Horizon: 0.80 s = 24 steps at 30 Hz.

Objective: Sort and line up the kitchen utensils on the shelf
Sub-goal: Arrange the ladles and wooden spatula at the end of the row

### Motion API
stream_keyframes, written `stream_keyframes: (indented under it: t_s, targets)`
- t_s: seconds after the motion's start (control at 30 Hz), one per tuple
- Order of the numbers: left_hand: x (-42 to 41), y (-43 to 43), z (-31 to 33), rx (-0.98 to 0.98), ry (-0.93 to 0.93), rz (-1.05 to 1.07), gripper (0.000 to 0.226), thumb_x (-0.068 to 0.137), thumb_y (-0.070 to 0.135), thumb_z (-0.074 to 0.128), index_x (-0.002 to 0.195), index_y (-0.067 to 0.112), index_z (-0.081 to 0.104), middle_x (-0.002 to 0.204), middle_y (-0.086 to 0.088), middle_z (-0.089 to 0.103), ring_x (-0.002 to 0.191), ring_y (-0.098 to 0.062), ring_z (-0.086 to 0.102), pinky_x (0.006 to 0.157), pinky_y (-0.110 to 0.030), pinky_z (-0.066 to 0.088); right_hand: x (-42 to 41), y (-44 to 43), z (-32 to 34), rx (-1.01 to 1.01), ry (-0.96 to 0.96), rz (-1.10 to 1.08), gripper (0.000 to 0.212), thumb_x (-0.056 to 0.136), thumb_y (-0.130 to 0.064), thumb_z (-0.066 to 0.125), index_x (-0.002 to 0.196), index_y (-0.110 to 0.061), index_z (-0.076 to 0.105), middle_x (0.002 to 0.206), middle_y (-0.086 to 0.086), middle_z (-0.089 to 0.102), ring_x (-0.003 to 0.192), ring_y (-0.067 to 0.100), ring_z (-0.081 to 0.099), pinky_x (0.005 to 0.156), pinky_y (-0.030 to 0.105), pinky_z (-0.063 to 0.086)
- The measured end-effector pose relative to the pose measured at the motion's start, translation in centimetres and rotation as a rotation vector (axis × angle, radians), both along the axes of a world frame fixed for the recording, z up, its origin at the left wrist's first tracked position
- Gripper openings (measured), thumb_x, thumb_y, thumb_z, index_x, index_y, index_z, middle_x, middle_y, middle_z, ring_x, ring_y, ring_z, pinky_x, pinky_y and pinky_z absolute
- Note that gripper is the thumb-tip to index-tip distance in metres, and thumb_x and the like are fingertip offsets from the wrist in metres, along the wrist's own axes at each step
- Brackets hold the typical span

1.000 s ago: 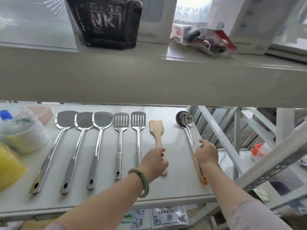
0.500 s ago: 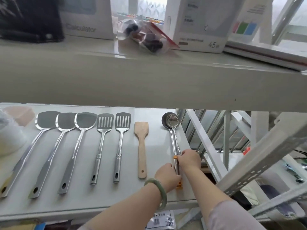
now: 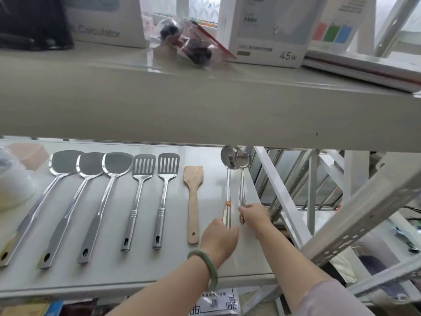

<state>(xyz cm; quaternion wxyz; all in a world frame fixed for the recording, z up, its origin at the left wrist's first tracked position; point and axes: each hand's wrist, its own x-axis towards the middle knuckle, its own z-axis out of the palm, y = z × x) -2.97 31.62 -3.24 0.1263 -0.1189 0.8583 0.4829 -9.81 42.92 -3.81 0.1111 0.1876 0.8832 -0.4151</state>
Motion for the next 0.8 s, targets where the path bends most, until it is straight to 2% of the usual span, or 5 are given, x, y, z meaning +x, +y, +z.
stream_keyframes:
  t_s: [0.2, 0.33, 0.53, 0.7, 0.8]
  targets:
    - [0.1, -3.4, 0.1, -0.026, 0.215, 0.192, 0.017, 0.081, 0.029, 0.048, 0.092, 0.016, 0.051, 0.091, -0.004, 0.052, 0.074, -0.018, 0.051, 0.065, -0.030, 0.042, 0.3, -5.8, 0.9, -0.458, 0.128, 0.013, 0.017, 0.091, -0.016, 0.051, 0.077, -0.011, 0.060, 0.075, 0.006, 0.064, 0.066, 0.018, 0.056, 0.071, 0.034, 0.050]
    - [-0.3, -5.8, 0.0, -0.088, 0.184, 0.279, 0.029, 0.086, 0.031, 0.047, 0.104, 0.010, 0.057, 0.108, -0.008, 0.051, 0.082, -0.020, 0.049, 0.075, -0.031, 0.042, 0.7, -10.2, 0.8, -0.693, 0.046, 0.040, 0.017, 0.094, -0.012, 0.048, 0.082, -0.010, 0.060, 0.069, 0.003, 0.061, 0.058, 0.012, 0.056, 0.055, 0.022, 0.049]
    - [0.2, -8.7, -1.1, -0.176, 0.072, 0.265, 0.033, 0.086, 0.028, 0.048, 0.108, 0.006, 0.057, 0.118, -0.014, 0.050, 0.102, -0.031, 0.053, 0.087, -0.034, 0.042, 1.0, -12.6, -1.2, -0.932, -0.097, -0.053, 0.019, 0.097, -0.008, 0.043, 0.081, -0.006, 0.053, 0.073, 0.009, 0.057, 0.062, 0.017, 0.056, 0.060, 0.027, 0.048]
    - [0.3, -7.9, -1.6, -0.254, 0.014, 0.163, 0.032, 0.084, 0.028, 0.044, 0.105, 0.005, 0.053, 0.113, -0.013, 0.052, 0.102, -0.031, 0.050, 0.089, -0.037, 0.040, 0.1, -9.4, -1.3, -0.822, 0.020, -0.254, 0.008, 0.094, -0.009, 0.048, 0.091, -0.005, 0.055, 0.071, 0.005, 0.057, 0.063, 0.013, 0.055, 0.063, 0.022, 0.045]
    - [0.2, -7.1, -1.8, -0.292, -0.003, 0.123, 0.031, 0.083, 0.027, 0.042, 0.103, 0.006, 0.053, 0.111, -0.013, 0.051, 0.102, -0.032, 0.051, 0.090, -0.038, 0.040, 0.4, -6.0, -1.0, -0.623, 0.049, -0.282, 0.010, 0.093, -0.015, 0.051, 0.087, -0.009, 0.057, 0.069, 0.002, 0.061, 0.063, 0.012, 0.056, 0.063, 0.023, 0.042]
